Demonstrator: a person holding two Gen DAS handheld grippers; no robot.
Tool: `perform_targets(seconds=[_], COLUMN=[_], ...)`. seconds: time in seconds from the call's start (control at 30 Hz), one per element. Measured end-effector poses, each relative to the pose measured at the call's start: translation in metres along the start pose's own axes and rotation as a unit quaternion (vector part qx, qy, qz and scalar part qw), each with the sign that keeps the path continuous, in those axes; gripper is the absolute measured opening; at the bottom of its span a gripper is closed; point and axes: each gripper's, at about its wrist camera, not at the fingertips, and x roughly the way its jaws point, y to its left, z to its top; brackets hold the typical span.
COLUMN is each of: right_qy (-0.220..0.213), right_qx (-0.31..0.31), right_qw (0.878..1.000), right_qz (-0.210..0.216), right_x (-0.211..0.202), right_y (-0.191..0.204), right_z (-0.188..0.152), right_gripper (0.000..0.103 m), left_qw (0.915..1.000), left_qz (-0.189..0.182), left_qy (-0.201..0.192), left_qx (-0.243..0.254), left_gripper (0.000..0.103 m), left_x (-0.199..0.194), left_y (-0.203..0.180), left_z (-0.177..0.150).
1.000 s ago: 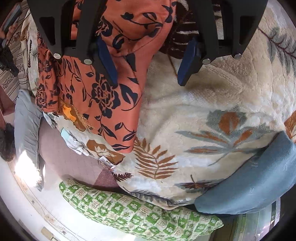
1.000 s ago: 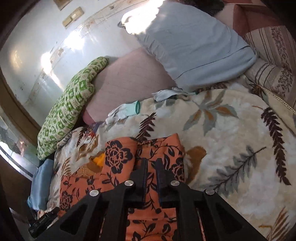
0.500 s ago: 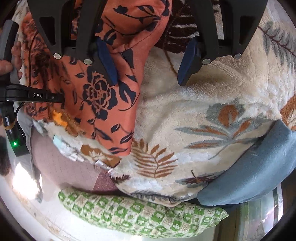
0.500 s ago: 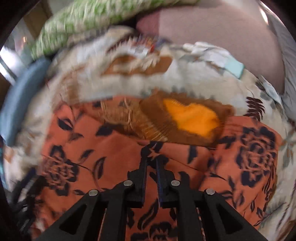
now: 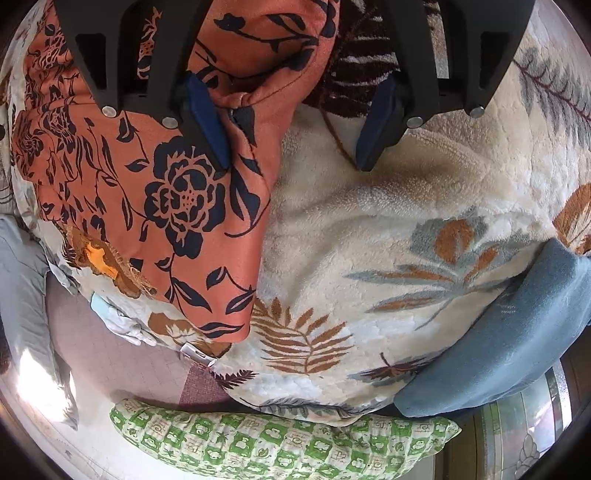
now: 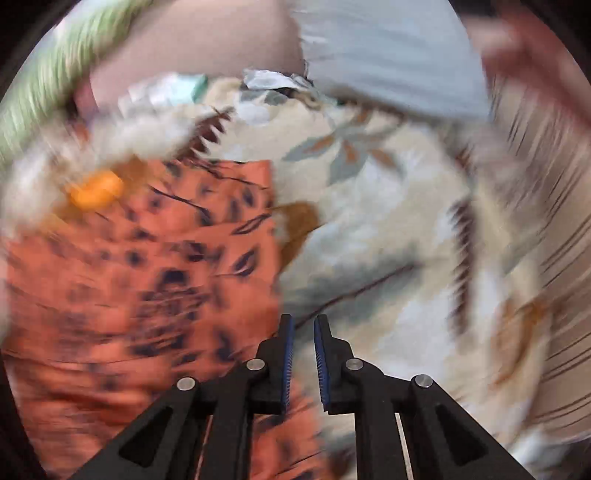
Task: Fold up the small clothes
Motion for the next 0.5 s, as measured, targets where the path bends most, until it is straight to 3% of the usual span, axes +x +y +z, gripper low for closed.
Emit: perform_targets(seconds=[0.07, 0.2, 0.27, 0.4, 0.5], right_qy=[-0.015, -0.043, -0.023, -0.009, -0.052], right_qx=[0.003, -0.022, -0.011, 0.007, 0.083], right_qw=[0.999, 0.997, 0.996, 0.997, 0.988], right_qz=[0.039, 0.061, 0.091, 0.071, 0.121], right_x=[-0.007, -0.003, 0.018, 0.074, 0.071], right_y=[0.005, 0.045, 0.053, 0.048, 0.024], right_z=[-0.004, 0.003, 0.013, 0.023, 0.030], right_gripper=[0.014, 0.014, 0.014, 0.014, 0.013], left_qw=[1.0000, 0.9999, 0.9999, 0.9995, 0.9996], left_qz=[-0.004, -0.002, 0.004, 0.019, 0.012], left_qy=[-0.004, -0.009, -0.004, -0.003, 0.001], left_qx=[-0.003, 0.007, 0.011, 0.026, 0.024], left_gripper=[0.072, 0.072, 0.072, 0.073, 0.073], left_x=[-0.003, -0.006, -0.003, -0.001, -0.001], left_y=[0.001, 0.002, 0.001, -0.004, -0.002], left_z=[-0.002, -0.004, -0.003, -0.003, -0.002])
